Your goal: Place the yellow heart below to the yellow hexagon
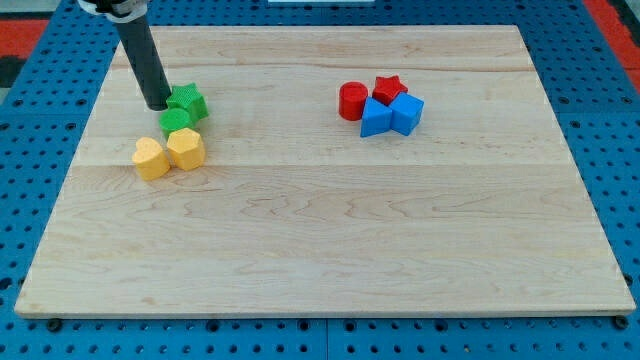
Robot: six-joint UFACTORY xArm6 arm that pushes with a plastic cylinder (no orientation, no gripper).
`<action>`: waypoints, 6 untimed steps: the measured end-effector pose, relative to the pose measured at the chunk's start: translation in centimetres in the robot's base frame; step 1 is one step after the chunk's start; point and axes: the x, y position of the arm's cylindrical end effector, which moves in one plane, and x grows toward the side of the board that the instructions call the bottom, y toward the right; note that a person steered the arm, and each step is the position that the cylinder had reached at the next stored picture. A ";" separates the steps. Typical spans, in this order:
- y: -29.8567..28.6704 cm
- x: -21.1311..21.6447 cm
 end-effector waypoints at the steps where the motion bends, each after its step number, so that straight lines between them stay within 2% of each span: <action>1: -1.1 0.4; 6: -1.3 9.6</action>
